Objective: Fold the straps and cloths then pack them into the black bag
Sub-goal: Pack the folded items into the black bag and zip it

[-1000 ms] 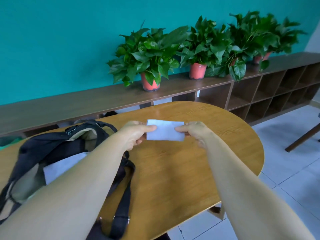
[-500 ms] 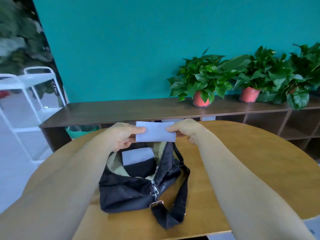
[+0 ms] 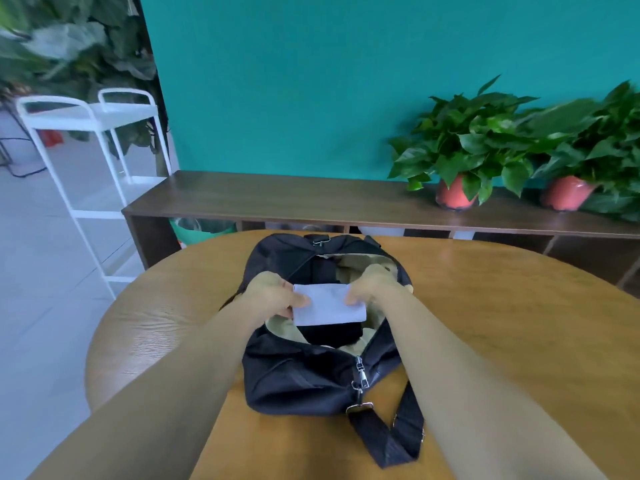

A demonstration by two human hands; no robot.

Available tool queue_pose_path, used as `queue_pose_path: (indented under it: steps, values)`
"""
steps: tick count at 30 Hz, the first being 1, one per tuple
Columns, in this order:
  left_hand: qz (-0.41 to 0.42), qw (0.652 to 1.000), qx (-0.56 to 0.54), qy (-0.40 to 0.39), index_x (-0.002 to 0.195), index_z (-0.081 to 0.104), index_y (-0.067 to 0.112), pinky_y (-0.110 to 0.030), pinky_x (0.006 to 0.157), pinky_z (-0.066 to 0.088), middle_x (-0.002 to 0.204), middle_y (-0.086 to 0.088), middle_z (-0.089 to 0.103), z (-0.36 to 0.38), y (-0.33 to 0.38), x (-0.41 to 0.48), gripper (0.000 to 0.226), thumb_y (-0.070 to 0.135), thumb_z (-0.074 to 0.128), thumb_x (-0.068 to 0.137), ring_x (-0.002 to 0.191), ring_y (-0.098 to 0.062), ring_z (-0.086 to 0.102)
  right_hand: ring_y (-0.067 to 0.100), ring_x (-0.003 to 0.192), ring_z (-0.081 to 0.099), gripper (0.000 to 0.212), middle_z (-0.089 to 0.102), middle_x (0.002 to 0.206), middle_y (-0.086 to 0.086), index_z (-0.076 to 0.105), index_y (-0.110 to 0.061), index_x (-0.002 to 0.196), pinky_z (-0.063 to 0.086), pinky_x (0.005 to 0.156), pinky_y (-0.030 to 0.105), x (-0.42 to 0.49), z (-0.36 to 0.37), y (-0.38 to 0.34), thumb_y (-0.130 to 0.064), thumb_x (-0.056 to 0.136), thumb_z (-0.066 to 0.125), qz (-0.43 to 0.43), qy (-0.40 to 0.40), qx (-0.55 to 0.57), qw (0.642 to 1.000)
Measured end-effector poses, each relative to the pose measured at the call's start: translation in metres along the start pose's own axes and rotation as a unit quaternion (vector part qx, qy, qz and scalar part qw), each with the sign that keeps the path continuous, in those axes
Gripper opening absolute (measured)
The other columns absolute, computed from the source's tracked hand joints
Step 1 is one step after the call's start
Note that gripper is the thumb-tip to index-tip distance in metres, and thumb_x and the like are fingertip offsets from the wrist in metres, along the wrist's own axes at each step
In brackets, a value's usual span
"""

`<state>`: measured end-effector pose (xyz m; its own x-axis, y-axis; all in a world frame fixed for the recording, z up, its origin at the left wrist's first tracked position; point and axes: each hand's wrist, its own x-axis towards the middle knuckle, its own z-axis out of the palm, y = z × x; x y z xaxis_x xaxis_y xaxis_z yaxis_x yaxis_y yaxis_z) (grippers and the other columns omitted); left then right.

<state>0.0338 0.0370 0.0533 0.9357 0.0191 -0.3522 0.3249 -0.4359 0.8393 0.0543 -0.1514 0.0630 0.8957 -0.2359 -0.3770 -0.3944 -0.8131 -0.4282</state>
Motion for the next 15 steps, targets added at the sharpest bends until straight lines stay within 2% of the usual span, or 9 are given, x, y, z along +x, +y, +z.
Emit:
queue_pose_path:
  steps: [2,4,6,7,9,11,13,15]
  values:
    - [-0.005,1.000,0.031,0.001,0.060,0.039,0.012,-0.026,0.073,0.049,0.062,-0.002,0.044,0.009,-0.007,0.005,0.041,0.009,0.075,0.080,0.065,-0.020,0.049,0.030,0.105,0.049,0.029,0.049,0.100,0.006,0.048,-0.011,0.082,0.030,0.107,0.049,0.007,0.007,0.006,-0.026,0.072,0.071,0.003,-0.021,0.027,0.999]
    - [-0.018,0.999,0.039,0.006,0.056,0.044,0.012,-0.036,0.077,0.054,0.057,-0.004,0.049,0.012,-0.017,0.010,0.040,0.008,0.080,0.074,0.060,-0.023,0.050,0.033,0.110,0.052,0.044,0.051,0.115,0.007,0.053,-0.009,0.094,0.034,0.105,0.050,0.015,0.016,0.014,-0.025,0.060,0.075,-0.002,-0.036,0.063,0.997]
    - [-0.029,0.999,0.033,0.015,0.058,0.052,0.009,-0.038,0.079,0.057,0.061,-0.007,0.058,0.013,-0.026,0.011,0.034,0.011,0.083,0.071,0.057,-0.023,0.056,0.033,0.109,0.053,0.059,0.054,0.114,0.006,0.053,-0.011,0.100,0.034,0.105,0.051,0.032,0.027,0.022,-0.029,0.049,0.075,0.001,-0.044,0.097,0.994]
    - [-0.024,0.998,0.043,0.025,0.061,0.053,0.011,-0.040,0.083,0.056,0.065,-0.007,0.060,0.014,-0.029,0.011,0.034,0.016,0.085,0.069,0.060,-0.022,0.058,0.032,0.106,0.054,0.065,0.056,0.109,0.005,0.054,-0.012,0.103,0.035,0.104,0.052,0.009,0.023,0.030,-0.031,0.044,0.074,-0.017,-0.044,0.097,0.994]
    - [-0.014,0.995,0.082,0.053,0.057,0.046,0.018,-0.043,0.089,0.053,0.066,-0.002,0.057,0.017,-0.031,0.013,0.042,0.028,0.085,0.068,0.065,-0.021,0.058,0.030,0.104,0.055,0.080,0.058,0.107,0.002,0.055,-0.016,0.111,0.036,0.101,0.053,0.018,0.031,0.023,-0.036,0.036,0.073,-0.016,-0.034,0.119,0.992]
    - [-0.007,0.982,0.173,0.072,0.058,0.043,0.021,-0.038,0.089,0.048,0.063,0.004,0.053,0.020,-0.028,0.009,0.045,0.041,0.079,0.073,0.072,-0.021,0.057,0.030,0.106,0.055,0.091,0.059,0.111,0.002,0.054,-0.019,0.116,0.038,0.100,0.054,0.023,0.031,0.022,-0.041,0.029,0.073,-0.034,-0.046,0.125,0.991]
    - [0.008,0.964,0.248,0.091,0.063,0.042,0.022,-0.038,0.090,0.043,0.064,0.007,0.049,0.021,-0.027,0.007,0.045,0.052,0.073,0.076,0.075,-0.019,0.054,0.028,0.102,0.057,0.085,0.060,0.108,0.004,0.057,-0.015,0.112,0.041,0.098,0.051,0.020,0.030,0.024,-0.039,0.033,0.075,-0.033,-0.043,0.131,0.990]
    - [0.027,0.954,0.278,0.110,0.068,0.039,0.024,-0.043,0.097,0.039,0.066,0.008,0.047,0.018,-0.024,0.004,0.046,0.059,0.067,0.078,0.072,-0.016,0.048,0.027,0.095,0.058,0.057,0.061,0.096,0.004,0.059,-0.013,0.096,0.040,0.097,0.047,0.039,0.033,0.035,-0.035,0.047,0.076,-0.039,-0.024,0.137,0.990]
